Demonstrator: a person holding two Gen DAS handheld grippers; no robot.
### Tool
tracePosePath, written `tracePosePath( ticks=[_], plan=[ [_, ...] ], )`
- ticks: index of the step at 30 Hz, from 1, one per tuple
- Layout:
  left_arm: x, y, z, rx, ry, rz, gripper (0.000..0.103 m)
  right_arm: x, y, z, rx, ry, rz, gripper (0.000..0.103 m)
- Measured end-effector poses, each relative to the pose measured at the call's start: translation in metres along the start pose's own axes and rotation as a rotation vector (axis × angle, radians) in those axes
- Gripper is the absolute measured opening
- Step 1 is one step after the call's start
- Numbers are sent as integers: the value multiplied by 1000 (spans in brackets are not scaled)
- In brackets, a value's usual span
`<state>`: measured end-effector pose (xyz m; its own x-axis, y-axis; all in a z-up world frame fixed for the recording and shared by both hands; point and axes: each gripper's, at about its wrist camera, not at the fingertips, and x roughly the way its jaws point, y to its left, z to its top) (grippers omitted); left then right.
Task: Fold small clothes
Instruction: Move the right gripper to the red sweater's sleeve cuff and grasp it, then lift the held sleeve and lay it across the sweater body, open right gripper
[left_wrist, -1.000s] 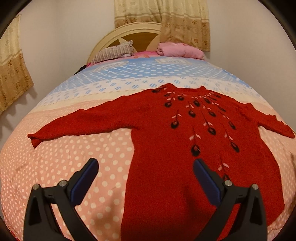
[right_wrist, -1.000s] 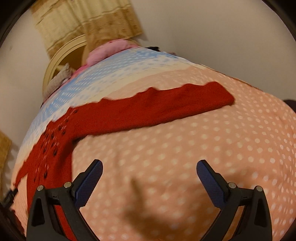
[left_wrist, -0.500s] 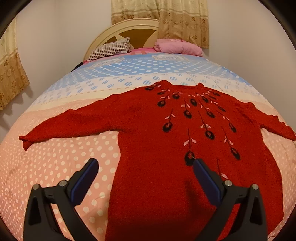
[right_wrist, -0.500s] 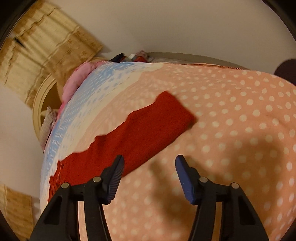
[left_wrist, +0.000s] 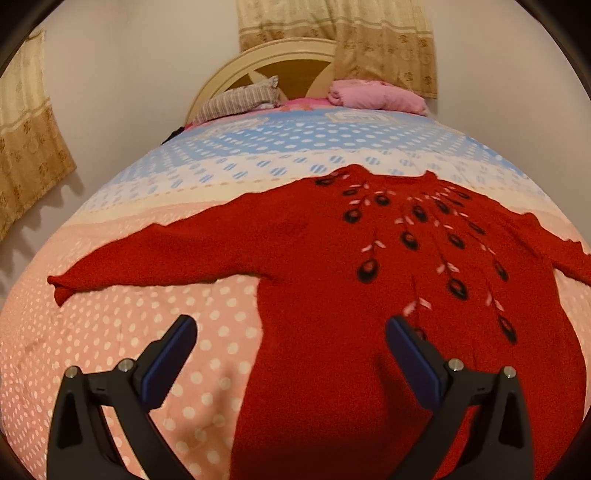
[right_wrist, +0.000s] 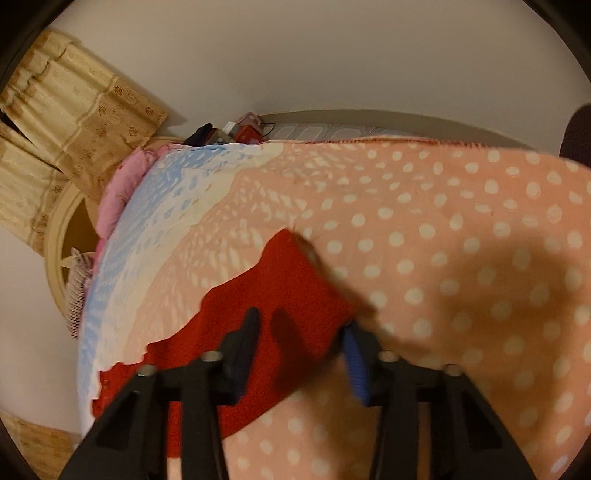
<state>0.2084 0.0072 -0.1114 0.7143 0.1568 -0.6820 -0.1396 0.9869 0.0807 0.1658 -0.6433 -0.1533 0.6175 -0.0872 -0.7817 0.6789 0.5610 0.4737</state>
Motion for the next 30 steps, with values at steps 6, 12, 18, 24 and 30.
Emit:
tracePosePath(
  ticks=[6, 12, 18, 24, 30],
  plan=[
    [1, 10, -3, -30, 11, -6, 103, -4, -2, 2, -22, -10, 38, 9],
    [-3, 25, -3, -91, 11, -20, 103, -42, 38, 7, -119, -78, 111, 8],
    [-6, 29, -4, -94, 4, -17, 103, -92, 96, 19, -227, -159, 177, 8],
    [-6, 31, -5, -83, 9, -19, 103, -113, 156, 10, -334, -183, 231, 8],
    [-6, 36, -9, -87, 14, -30, 103, -118, 211, -13, -439, -180, 270, 8]
  ],
)
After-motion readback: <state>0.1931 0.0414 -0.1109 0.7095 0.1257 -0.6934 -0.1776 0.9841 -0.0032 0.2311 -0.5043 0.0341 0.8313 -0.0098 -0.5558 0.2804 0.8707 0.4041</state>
